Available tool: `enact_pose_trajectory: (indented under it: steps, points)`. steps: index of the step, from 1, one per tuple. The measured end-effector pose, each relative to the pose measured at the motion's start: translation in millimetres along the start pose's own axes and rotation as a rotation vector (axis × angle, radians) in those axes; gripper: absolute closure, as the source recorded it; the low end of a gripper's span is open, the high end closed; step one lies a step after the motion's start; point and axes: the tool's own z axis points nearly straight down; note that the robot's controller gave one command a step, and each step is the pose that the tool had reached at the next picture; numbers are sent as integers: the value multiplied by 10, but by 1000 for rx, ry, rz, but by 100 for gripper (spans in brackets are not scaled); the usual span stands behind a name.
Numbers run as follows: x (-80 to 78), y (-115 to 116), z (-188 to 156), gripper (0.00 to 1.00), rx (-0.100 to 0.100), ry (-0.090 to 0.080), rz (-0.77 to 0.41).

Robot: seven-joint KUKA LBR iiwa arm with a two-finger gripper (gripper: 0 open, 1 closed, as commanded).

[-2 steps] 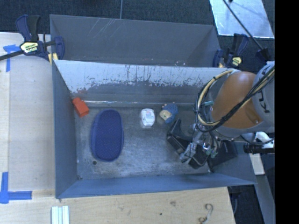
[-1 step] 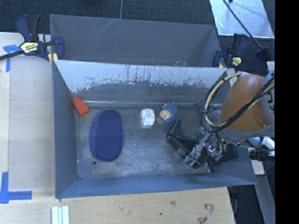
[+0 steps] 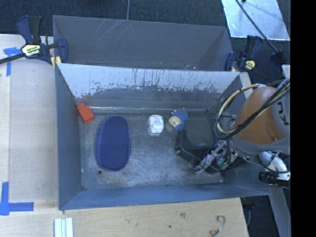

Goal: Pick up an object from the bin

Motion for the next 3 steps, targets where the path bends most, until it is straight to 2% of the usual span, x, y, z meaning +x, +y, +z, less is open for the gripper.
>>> enact_pose_trajectory:
  steps: [1, 2, 3]
  points:
    - [17, 4, 0, 0, 1, -2, -6]
    - [25, 7, -6, 100, 1, -1, -8]
    - [30, 3, -378, 100, -2, -15, -13]
